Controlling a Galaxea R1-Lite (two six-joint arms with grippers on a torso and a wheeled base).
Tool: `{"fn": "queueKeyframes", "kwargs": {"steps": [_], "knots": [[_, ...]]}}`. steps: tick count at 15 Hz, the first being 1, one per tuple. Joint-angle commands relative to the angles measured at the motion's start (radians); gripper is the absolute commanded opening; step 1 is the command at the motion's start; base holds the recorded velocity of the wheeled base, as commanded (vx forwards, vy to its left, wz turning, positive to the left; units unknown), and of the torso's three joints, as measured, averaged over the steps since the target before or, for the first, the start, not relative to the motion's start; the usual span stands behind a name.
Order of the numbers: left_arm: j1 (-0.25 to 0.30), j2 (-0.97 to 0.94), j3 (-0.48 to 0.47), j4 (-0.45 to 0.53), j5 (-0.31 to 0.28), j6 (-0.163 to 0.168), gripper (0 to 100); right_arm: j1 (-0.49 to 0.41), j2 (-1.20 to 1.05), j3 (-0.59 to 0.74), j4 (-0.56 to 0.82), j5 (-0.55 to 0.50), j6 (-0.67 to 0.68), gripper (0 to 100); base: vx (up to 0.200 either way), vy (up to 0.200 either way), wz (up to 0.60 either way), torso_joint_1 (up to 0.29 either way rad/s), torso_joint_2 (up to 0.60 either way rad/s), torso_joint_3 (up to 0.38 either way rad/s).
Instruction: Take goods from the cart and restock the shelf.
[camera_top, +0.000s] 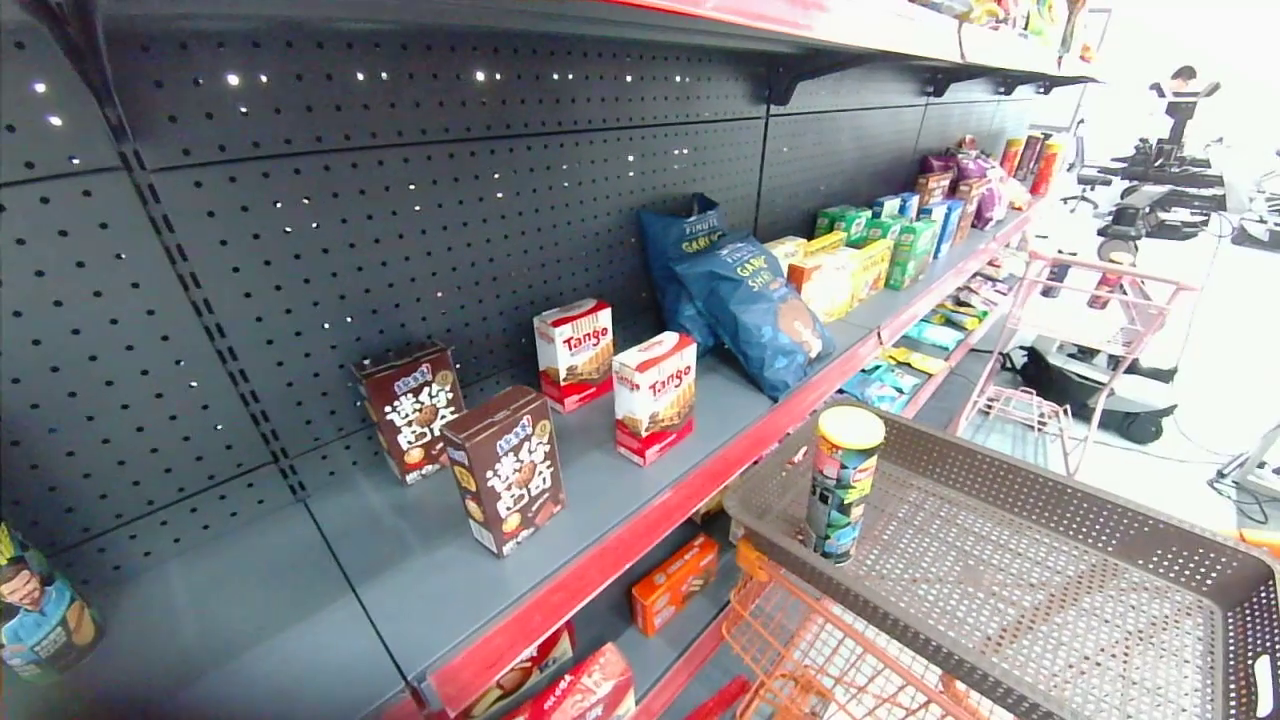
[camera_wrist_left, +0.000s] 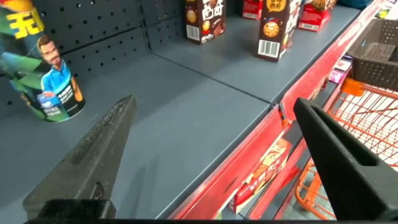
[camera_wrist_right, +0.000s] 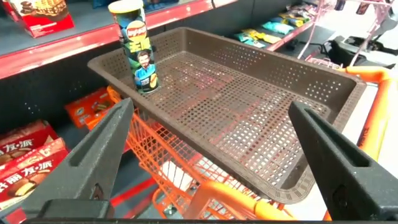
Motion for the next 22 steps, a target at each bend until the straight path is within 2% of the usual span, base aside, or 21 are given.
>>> {"fn": "queueKeyframes", "kwargs": {"steps": [1, 2, 3, 4, 5, 6, 9, 11, 13, 16, 18, 20, 22], "knots": [[0.001, 0.0, 0.0, 0.0, 0.0, 0.001, 100, 0.002, 0.001, 0.0, 0.002, 0.005, 0.004, 100, 0.0, 0.0, 0.0, 0.0, 0.0, 0.0], [0.001, 0.0, 0.0, 0.0, 0.0, -0.001, 100, 0.002, 0.004, -0.031, 0.012, 0.005, -0.002, 100, 0.0, 0.0, 0.0, 0.0, 0.0, 0.0], [0.001, 0.0, 0.0, 0.0, 0.0, 0.001, 100, 0.005, 0.118, -0.23, 0.072, 0.022, -0.002, 100, 0.0, 0.0, 0.0, 0.0, 0.0, 0.0], [0.001, 0.0, 0.0, 0.0, 0.0, -0.002, 100, 0.0, 0.279, -0.364, 0.176, 0.037, -0.005, 100, 0.0, 0.0, 0.0, 0.0, 0.0, 0.0], [0.001, 0.0, 0.0, 0.0, 0.0, -0.002, 100, 0.0, 0.279, -0.364, 0.176, 0.037, -0.005, 100, 0.0, 0.0, 0.0, 0.0, 0.0, 0.0], [0.001, 0.0, 0.0, 0.0, 0.0, -0.002, 100, 0.003, 0.442, -0.503, 0.304, 0.025, 0.006, 100, 0.0, 0.0, 0.0, 0.0, 0.0, 0.0], [0.001, 0.0, 0.0, 0.0, 0.0, -0.001, 100, 0.055, 0.65, -0.508, 0.225, 0.063, -0.066, 100, 0.0, 0.0, 0.0, 0.0, 0.0, 0.0], [0.001, 0.0, 0.0, 0.0, 0.0, -0.001, 100, 0.054, 0.926, -0.434, -0.084, -0.009, -0.099, 100, 0.0, 0.0, 0.0, 0.0, 0.0, 0.0], [0.001, 0.0, 0.0, 0.0, 0.0, -0.001, 100, 0.086, 1.074, -0.417, -0.222, 0.003, -0.112, 100, 0.0, 0.0, 0.0, 0.0, 0.0, 0.0], [0.001, 0.0, 0.0, 0.0, 0.0, -0.001, 100, 0.164, 1.305, -0.414, -0.413, 0.079, -0.103, 100, 0.0, 0.0, 0.0, 0.0, 0.0, 0.0], [0.001, 0.0, 0.0, 0.0, 0.0, -0.001, 100, 0.17, 1.488, -0.417, -0.624, 0.141, -0.096, 100, 0.0, 0.0, 0.0, 0.0, 0.0, 0.0], [0.001, 0.0, 0.0, 0.0, 0.0, -0.001, 100, 0.161, 1.627, -0.434, -0.739, 0.227, -0.106, 100, 0.0, 0.0, 0.0, 0.0, 0.0, 0.0], [0.001, 0.0, 0.0, 0.0, 0.0, -0.001, 100, 0.174, 1.747, -0.442, -0.882, 0.243, -0.103, 100, 0.0, 0.0, 0.0, 0.0, 0.0, 0.0]]}}
